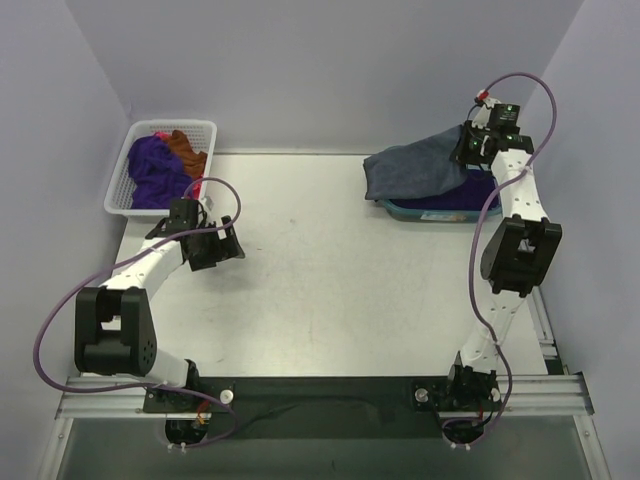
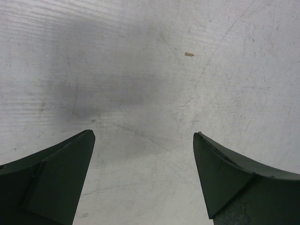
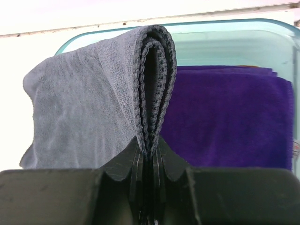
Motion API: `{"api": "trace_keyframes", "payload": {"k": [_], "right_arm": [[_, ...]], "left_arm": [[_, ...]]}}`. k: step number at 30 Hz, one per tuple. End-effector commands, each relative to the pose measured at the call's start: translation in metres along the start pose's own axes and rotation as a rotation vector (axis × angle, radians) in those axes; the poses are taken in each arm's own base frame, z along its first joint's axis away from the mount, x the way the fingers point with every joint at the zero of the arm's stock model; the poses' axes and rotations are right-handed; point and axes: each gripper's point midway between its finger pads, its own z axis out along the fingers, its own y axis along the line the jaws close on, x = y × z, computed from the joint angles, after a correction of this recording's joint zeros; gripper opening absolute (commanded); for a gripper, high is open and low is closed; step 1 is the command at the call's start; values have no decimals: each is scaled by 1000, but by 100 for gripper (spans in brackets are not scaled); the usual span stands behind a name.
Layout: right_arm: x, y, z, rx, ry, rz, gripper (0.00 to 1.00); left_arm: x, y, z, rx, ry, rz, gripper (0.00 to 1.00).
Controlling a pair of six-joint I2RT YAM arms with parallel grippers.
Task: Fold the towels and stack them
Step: Neatly place the folded towel into the bin
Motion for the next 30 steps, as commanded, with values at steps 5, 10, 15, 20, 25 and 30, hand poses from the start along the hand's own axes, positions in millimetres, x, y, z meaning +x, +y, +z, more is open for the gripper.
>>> {"api": "trace_keyframes", "payload": {"k": [5, 10, 15, 20, 25, 30], "right_arm": [[-27, -18, -23, 54, -74, -21, 0], [-28, -33, -26, 82, -80, -6, 0], [-29, -43, -31, 103, -93, 2, 0], [-22, -50, -25, 107, -80, 10, 0], [-8, -55, -15, 115, -46, 22, 0], [4, -63, -8, 146, -17, 30, 6]], "left_arm": [[-18, -9, -2, 35, -42, 13, 97], [-18, -9, -1, 39, -38, 13, 97], [-17, -10, 0, 45, -32, 12, 97], [-17, -12, -1, 53, -32, 13, 97], [-16, -12, 0, 54, -26, 12, 97], [-15, -12, 1, 61, -19, 11, 98]]}}
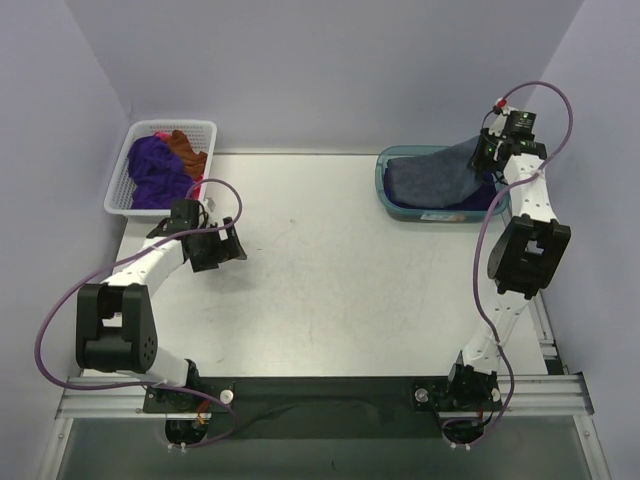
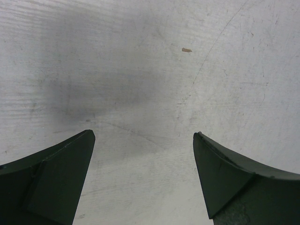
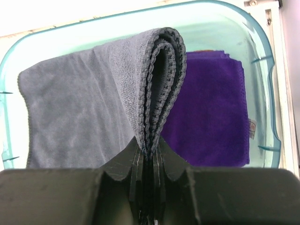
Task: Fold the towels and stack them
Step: Neatly place the folded towel into the bin, then grab crumpled towel
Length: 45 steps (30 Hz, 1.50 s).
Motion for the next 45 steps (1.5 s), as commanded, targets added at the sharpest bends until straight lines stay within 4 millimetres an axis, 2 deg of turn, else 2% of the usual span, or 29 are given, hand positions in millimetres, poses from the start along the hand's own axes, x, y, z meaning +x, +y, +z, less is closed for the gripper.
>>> {"api": "trace_keyframes", "payload": {"k": [1, 9, 10, 14, 17, 19, 20, 21, 22, 23, 24, 25, 27, 28, 29, 31, 32, 34, 35, 37, 38, 40, 41, 42, 43, 44, 45], "right_arm": [[-3, -10, -2, 48, -21, -16, 8], [10, -38, 8, 191, 4, -37, 12], [12, -41, 9, 202, 7, -40, 16], [13, -56, 7, 302, 10, -43, 53], [2, -78, -10, 471, -25, -37, 62], [0, -84, -18, 538, -41, -34, 63], [-10, -87, -30, 583, -78, -31, 63], [-6, -86, -31, 587, -77, -33, 63], [-7, -82, -33, 580, -95, -12, 63], [-19, -75, -43, 559, -143, -5, 63], [-20, -71, -47, 543, -154, 2, 63], [-13, -67, -47, 527, -146, 9, 64], [-17, -53, -61, 475, -185, 61, 72], [-4, -49, -62, 458, -165, 74, 76], [-12, -37, -78, 430, -208, 101, 84], [-8, -19, -90, 368, -219, 115, 91], [-5, -9, -105, 339, -236, 129, 96], [2, 13, -116, 256, -243, 160, 99], [6, 23, -132, 222, -257, 163, 100], [13, 44, -146, 145, -262, 179, 100], [11, 53, -165, 112, -294, 180, 100], [35, 67, -170, 67, -267, 202, 100], [36, 79, -188, 26, -297, 208, 100], [59, 83, -184, 17, -259, 210, 100], [68, 97, -188, -18, -253, 224, 100], [70, 107, -201, -66, -277, 233, 100], [96, 115, -194, -94, -228, 239, 100]], "left_arm": [[-20, -10, -3, 40, -46, 17, 97], [-19, -11, -2, 46, -42, 18, 97], [-18, -11, -2, 46, -37, 17, 97], [-17, -12, -1, 56, -32, 17, 98], [-18, -13, -2, 56, -36, 18, 98], [-19, -13, -3, 57, -39, 19, 97], [-19, -13, -3, 57, -41, 19, 97], [-19, -13, -3, 57, -41, 19, 98], [-19, -14, -4, 59, -41, 18, 98], [-20, -14, -4, 62, -42, 17, 97], [-20, -15, -5, 66, -45, 20, 97], [-22, -16, -6, 68, -51, 21, 98], [-22, -17, -8, 71, -54, 21, 98], [-24, -18, -11, 73, -66, 24, 97], [-26, -19, -12, 72, -75, 25, 98], [-32, -24, -19, 91, -110, 22, 97], [-36, -26, -21, 98, -132, 26, 98], [-50, -31, -30, 98, -180, 2, 97], [-56, -30, -35, 82, -194, -8, 97], [-68, -30, -47, 50, -222, -27, 97], [-93, -32, -61, 17, -294, -29, 97], [-116, -30, -75, -27, -360, -56, 97], [-139, -27, -88, -68, -428, -79, 97], [-150, -26, -95, -75, -455, -115, 97], [-160, -18, -91, -116, -468, -141, 97], [-173, 6, -97, -203, -504, -185, 97], [-196, 8, -111, -217, -561, -214, 97]]}}
